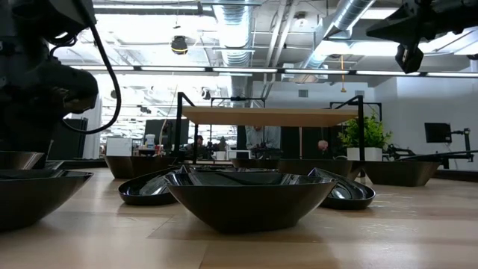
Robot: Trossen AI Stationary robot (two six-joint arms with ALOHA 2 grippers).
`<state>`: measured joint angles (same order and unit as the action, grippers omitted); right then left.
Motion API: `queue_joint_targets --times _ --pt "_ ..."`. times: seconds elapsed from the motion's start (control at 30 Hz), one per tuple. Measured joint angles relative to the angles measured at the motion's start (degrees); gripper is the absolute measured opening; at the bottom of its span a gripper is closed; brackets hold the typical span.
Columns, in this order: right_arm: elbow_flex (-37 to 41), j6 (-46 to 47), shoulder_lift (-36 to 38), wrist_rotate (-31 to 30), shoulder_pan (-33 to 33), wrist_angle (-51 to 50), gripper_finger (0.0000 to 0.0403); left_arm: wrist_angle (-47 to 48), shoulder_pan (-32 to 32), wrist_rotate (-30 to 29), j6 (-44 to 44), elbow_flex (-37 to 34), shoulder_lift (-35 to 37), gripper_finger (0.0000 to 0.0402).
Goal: Pick & Place Mini shaped plates
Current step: Stack the left black drop shaped plate on top of the other black drop shaped plates on the shelf
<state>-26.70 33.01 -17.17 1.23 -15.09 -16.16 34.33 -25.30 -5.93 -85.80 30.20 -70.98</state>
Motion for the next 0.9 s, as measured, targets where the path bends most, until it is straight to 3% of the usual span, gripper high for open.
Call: queue_joint_targets --times 0.1,0.5,0.73,0.9 --pt "0.0 0.01 0.0 0.0 0.0 0.0 0.0008 -0.39 -0.01 0.0 -0.02 0.0 0.0 0.0009" --pt "0.0 0.01 0.0 0.0 0.0 0.0 0.0008 0.78 -0.02 -1.76 0.0 -0.03 3.21 0.0006" --pt "0.0 0.02 -0.03 0.02 0.0 0.04 0.0008 0.84 0.0 -13.38 0.42 0.58 13.11 0.0006" --pt "0.0 0.08 -2.55 2.96 0.58 4.85 0.0008 -4.91 2.43 -24.51 11.0 4.43 16.83 0.0005"
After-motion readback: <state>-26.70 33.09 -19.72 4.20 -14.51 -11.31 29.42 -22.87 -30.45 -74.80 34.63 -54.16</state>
